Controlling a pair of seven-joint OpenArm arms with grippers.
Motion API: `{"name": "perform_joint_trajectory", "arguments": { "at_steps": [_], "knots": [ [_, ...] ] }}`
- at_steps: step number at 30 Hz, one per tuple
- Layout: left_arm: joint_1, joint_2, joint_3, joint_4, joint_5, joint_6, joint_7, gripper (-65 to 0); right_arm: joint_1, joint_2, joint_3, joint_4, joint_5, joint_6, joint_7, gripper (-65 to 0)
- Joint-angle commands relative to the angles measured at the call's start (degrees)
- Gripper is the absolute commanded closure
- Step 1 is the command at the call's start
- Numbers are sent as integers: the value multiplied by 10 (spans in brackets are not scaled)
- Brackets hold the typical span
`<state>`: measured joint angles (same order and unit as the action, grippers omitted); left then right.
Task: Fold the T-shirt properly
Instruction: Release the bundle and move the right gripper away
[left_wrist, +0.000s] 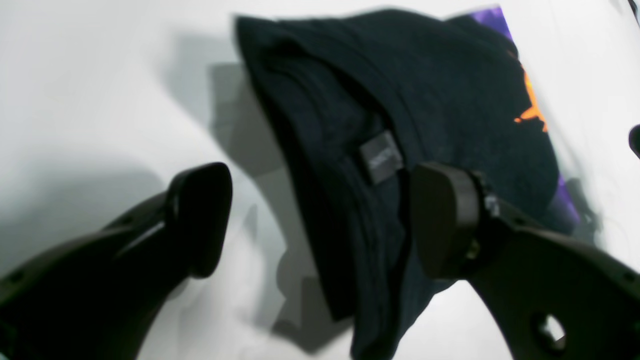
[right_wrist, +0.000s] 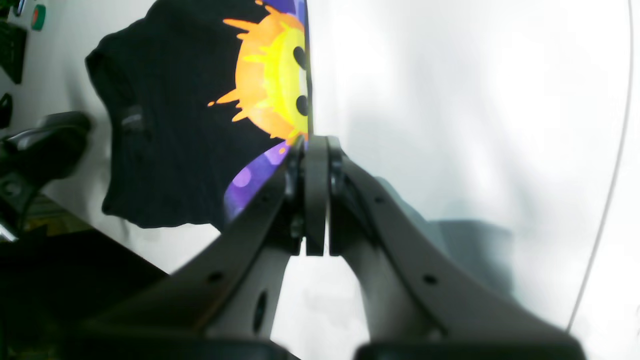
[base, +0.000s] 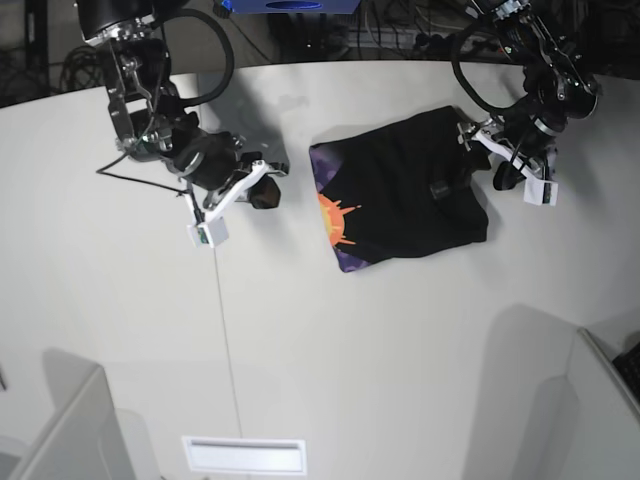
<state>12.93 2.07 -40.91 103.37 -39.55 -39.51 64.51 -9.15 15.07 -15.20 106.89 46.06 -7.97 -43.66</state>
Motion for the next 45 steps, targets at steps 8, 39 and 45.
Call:
{"name": "perform_joint_trajectory", "arguments": {
  "at_steps": [8, 39, 45],
  "knots": [
    [-32, -6, 10, -76, -12, 12, -12, -533, -5, 3, 4, 13, 3, 5, 9, 0],
    [-32, -10, 76, -143, 91, 68, -74, 0, -35, 14, 58, 13, 5, 5, 50, 0],
    [-27, -21, 93, -139, 112, 68, -73, 0, -81, 10, 177, 13, 6, 91, 62, 0]
  ]
}}
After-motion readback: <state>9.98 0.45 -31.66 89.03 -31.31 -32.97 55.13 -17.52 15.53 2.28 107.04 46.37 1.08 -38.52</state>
